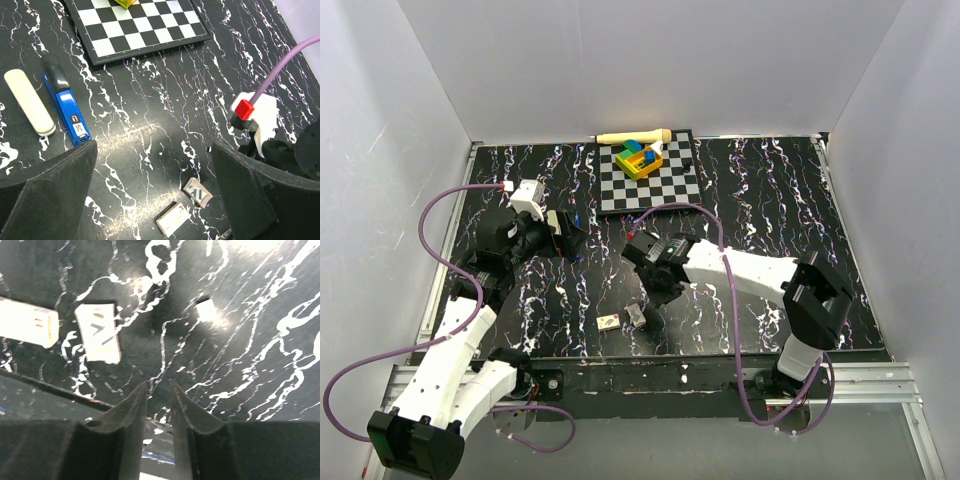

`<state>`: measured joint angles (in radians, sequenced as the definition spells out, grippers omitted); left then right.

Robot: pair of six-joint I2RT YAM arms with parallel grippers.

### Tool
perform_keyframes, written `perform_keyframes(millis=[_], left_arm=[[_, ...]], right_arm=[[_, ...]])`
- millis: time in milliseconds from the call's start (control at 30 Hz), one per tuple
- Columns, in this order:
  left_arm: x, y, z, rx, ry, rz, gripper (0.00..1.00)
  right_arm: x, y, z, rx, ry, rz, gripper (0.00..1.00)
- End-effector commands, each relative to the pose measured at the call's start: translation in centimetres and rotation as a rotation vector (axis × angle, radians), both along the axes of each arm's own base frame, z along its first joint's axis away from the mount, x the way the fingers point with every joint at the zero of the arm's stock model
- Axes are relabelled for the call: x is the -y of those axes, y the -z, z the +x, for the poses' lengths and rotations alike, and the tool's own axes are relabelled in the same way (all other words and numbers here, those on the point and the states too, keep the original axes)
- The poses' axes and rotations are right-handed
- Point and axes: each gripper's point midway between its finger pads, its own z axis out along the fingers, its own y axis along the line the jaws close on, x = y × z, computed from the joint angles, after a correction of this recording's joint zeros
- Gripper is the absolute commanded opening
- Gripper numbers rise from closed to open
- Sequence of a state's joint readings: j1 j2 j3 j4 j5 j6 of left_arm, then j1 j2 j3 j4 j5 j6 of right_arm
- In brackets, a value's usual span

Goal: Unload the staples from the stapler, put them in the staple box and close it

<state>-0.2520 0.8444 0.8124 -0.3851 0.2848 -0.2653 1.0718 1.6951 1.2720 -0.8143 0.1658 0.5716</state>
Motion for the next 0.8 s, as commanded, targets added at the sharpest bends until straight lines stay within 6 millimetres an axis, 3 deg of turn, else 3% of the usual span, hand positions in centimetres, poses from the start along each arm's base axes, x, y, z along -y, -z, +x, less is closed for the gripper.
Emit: perform_keyframes(millis=[0, 200, 533, 767], left_arm=[[0.1, -0.7, -0.2, 0.023, 0.008, -0.002, 0.98], [0.1, -0.8, -0.3, 0.026, 0.01, -0.001, 0.98], [0.1, -0.7, -0.3, 0.025, 0.014, 0.0, 0.98], [0.1, -0.6, -0.3, 0.021, 0.014, 0.002, 0.98]], right_arm=[[2.5, 1.1, 1.7, 0.017, -0.015, -0.075, 0.37], [2.6, 2.4, 3.4, -0.002, -0.049, -0.048, 0.49], [1.8, 3.8, 4.9, 0.012, -0.249, -0.046, 0.54], [1.3, 4.1, 5.9, 0.026, -0.286, -0.008, 0.54]])
